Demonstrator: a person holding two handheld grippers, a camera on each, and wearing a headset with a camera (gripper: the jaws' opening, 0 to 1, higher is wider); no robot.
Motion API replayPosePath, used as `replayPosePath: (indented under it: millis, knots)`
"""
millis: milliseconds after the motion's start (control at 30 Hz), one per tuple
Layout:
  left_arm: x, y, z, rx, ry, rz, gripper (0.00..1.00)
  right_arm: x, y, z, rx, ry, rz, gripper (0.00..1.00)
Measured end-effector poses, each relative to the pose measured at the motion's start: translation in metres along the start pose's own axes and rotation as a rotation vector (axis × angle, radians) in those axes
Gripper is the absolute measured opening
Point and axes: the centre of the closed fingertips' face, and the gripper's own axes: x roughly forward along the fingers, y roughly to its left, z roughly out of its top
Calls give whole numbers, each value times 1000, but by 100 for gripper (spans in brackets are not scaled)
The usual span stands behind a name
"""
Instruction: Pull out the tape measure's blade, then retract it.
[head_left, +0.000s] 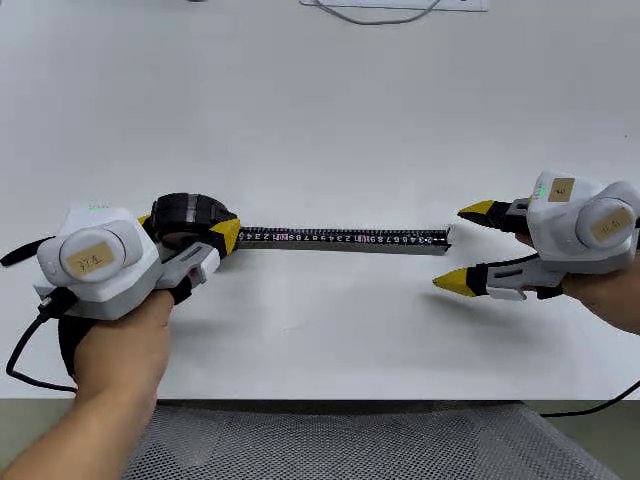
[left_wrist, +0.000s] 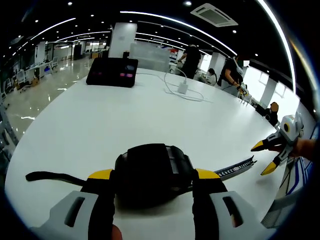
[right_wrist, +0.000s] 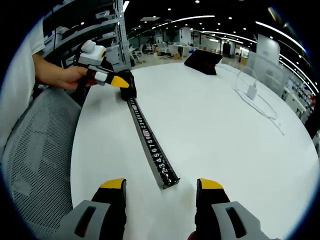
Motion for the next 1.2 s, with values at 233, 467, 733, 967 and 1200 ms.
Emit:
replayPosePath:
  millis: [233,467,733,967,1200]
  knots:
    - [0,0,-1,-3,7,0,58,5,-7,-2,-56,42,37,44]
    - [1,0,-1,-4,5,-1,58,11,-7,-8,-105,96,75,34]
    - [1,0,-2,-3,6,0,58,15,-6,-10,-138,121,105,25]
    - [1,0,-2,-5,9,1,58,16,-7,-10,-160,128,118,19]
    - [2,0,-2,-4,11,2,58,18,-7,-11,-254,161,133,12]
